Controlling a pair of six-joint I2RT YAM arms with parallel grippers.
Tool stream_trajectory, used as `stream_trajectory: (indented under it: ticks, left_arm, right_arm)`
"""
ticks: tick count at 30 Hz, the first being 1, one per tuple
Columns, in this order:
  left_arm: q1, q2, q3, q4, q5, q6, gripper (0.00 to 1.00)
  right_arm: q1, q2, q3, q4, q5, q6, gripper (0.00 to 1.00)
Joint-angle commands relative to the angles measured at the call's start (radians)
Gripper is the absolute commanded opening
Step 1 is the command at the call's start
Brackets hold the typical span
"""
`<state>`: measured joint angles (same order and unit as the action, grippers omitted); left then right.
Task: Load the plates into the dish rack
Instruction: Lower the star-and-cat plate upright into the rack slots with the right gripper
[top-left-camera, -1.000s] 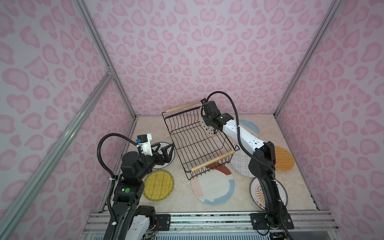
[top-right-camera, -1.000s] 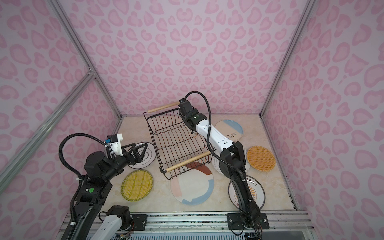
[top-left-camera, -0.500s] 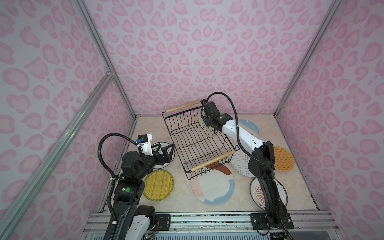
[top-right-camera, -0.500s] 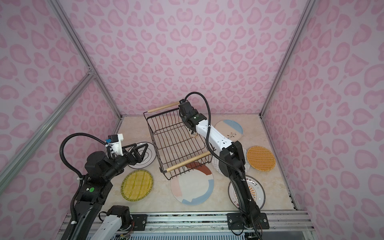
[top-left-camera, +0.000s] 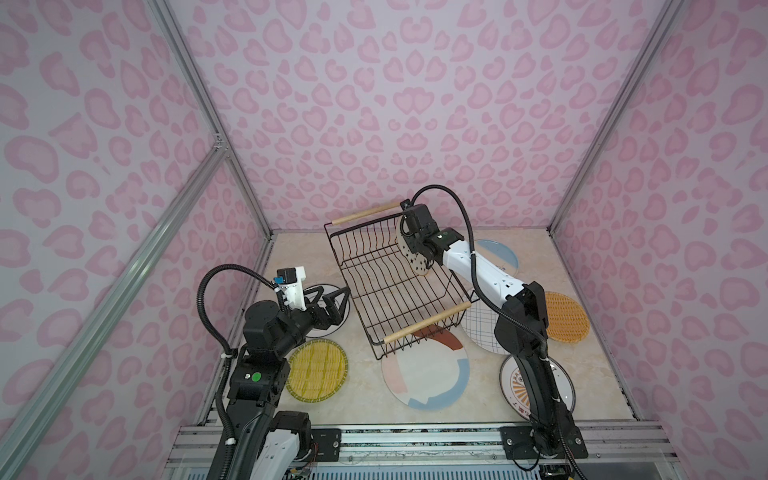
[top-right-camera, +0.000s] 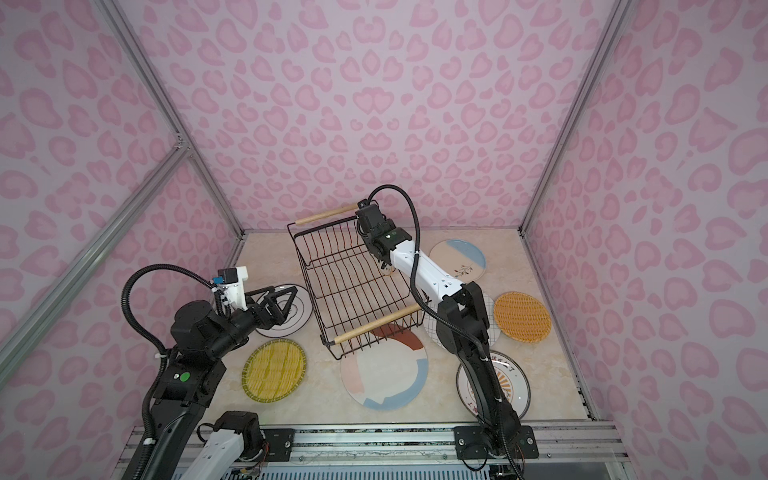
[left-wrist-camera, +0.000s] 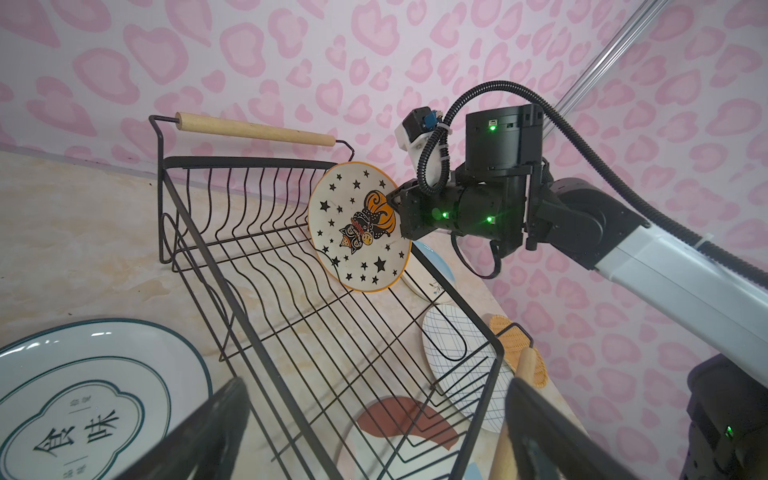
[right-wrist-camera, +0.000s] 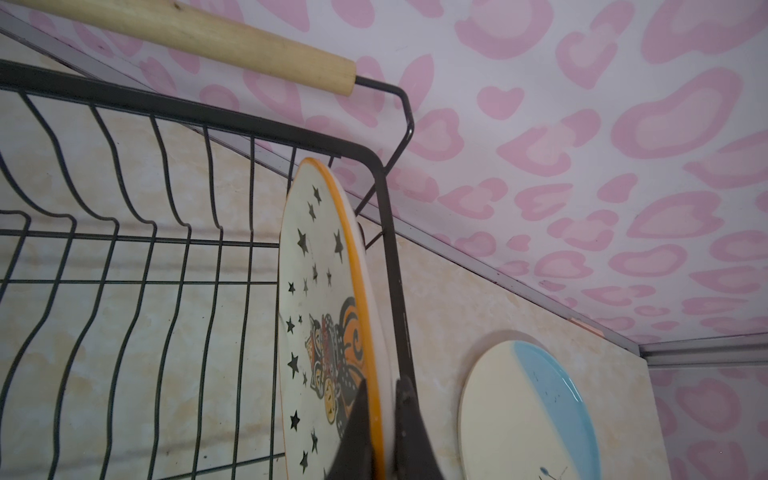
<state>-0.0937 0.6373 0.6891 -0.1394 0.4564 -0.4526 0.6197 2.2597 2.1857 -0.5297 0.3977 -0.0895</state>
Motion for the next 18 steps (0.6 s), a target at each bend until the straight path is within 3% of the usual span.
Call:
stream_trajectory:
  ticks: [1, 6, 11, 18]
  left_arm:
    - [0.003, -0.001, 0.001, 0.035, 0.012, -0.006, 0.98]
    - [0.005, -0.001, 0.000, 0.037, 0.013, -0.008, 0.98]
    - [0.006, -0.002, 0.000, 0.039, 0.015, -0.010, 0.98]
    - [0.010, -0.001, 0.000, 0.039, 0.016, -0.012, 0.98]
  right_arm:
    - [0.000, 0.003, 0.000, 0.068, 0.007, 0.000, 0.10]
    - [0.005, -0.004, 0.000, 0.064, 0.005, 0.004, 0.18]
    - [0.005, -0.012, 0.000, 0.063, 0.010, 0.005, 0.20]
    - [0.005, -0.034, 0.002, 0.059, 0.021, 0.012, 0.32]
